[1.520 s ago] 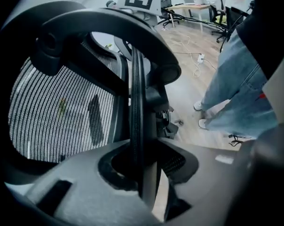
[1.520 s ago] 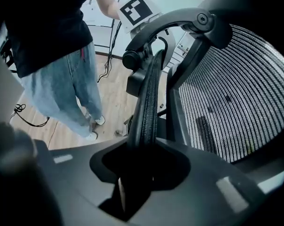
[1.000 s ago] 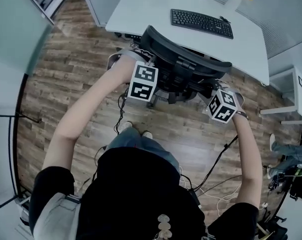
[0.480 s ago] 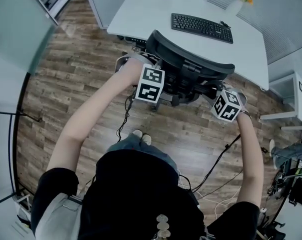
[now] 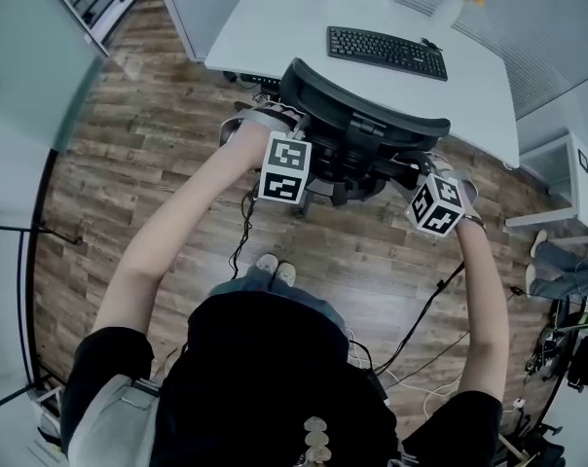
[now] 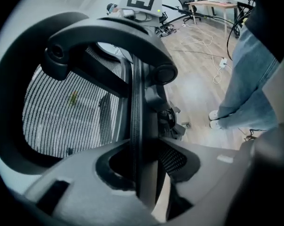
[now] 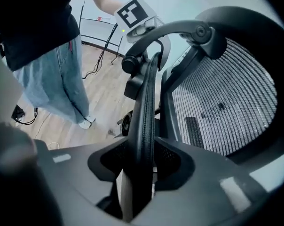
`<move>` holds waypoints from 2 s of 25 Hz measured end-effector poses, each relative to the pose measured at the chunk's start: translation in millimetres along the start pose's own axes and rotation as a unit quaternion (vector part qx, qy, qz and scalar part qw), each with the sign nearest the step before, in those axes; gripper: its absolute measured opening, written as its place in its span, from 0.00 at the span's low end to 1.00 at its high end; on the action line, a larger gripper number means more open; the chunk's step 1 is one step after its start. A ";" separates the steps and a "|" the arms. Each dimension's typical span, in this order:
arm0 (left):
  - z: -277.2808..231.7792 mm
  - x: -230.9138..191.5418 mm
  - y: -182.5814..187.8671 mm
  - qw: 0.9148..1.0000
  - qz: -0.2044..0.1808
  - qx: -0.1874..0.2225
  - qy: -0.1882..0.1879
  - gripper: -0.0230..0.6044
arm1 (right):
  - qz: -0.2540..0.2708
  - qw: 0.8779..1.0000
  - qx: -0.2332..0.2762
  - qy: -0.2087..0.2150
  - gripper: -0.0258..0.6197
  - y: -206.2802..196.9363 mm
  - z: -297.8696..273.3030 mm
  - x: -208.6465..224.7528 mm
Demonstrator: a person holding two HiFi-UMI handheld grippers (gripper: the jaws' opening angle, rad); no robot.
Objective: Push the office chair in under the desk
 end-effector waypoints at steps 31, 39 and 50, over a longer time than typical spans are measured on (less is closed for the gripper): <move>124.3 -30.3 -58.9 0.720 0.532 0.364 0.258 0.05 | -0.590 0.625 0.359 -0.364 0.05 -9.4 138.3 -23.0; 120.8 -28.2 -56.9 0.725 0.533 0.356 0.253 0.05 | -0.588 0.629 0.348 -0.370 0.05 -9.5 139.6 -25.1; 118.7 -28.6 -52.3 0.733 0.525 0.353 0.250 0.05 | -0.586 0.635 0.347 -0.363 0.05 -8.0 134.9 -23.6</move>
Point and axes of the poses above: the fingertips, and each gripper's own axes: z backward along the fingers, x to its right, y out of its top, the point moved 4 cm from there along z, backward along the fingers, and after that the axes turned 7 degrees about -x, right-handed, at the moved point
